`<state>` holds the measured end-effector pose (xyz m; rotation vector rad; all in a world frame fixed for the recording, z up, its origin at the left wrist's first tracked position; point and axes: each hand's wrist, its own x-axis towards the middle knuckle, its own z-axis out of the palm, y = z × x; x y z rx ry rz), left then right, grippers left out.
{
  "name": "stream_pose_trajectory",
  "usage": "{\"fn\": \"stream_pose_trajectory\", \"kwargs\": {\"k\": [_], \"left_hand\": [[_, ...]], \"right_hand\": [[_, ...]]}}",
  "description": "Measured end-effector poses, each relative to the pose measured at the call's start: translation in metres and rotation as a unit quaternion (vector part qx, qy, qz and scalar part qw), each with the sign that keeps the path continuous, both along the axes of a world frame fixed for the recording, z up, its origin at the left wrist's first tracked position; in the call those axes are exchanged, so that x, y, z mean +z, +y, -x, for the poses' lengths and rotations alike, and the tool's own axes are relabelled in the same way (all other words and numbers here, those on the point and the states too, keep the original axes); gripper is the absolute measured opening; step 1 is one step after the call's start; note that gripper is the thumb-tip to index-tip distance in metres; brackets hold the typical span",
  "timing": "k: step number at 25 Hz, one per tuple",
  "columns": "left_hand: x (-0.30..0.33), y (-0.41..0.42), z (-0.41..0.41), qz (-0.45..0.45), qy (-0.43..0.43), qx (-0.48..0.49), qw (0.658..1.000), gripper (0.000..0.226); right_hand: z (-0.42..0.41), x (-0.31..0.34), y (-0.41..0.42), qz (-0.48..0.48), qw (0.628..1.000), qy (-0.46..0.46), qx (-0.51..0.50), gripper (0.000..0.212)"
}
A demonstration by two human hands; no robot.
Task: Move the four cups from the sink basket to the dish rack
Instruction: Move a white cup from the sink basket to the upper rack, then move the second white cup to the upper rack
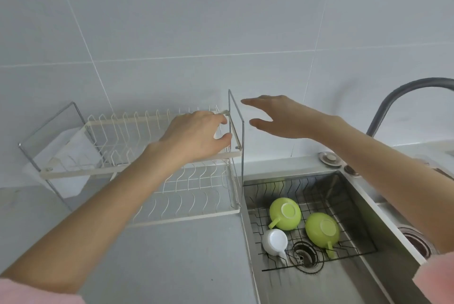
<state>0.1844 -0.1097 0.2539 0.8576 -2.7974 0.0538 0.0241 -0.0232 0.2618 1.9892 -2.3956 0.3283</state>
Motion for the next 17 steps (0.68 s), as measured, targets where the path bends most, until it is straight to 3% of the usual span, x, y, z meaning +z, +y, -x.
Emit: {"fn": "stream_pose_trajectory", "kwargs": {"k": [7,17], "left_hand": [[-0.045,0.045,0.040,-0.061,-0.012,-0.024,0.998,0.044],[-0.149,0.075,0.111,-0.236,-0.055,0.001,0.970,0.049]], "right_hand": [[0.048,-0.053,0.048,-0.041,0.999,-0.027,-0.018,0.054],[0.103,-0.160,0.072,-0.148,0.971,-0.184,-0.039,0.055]]}}
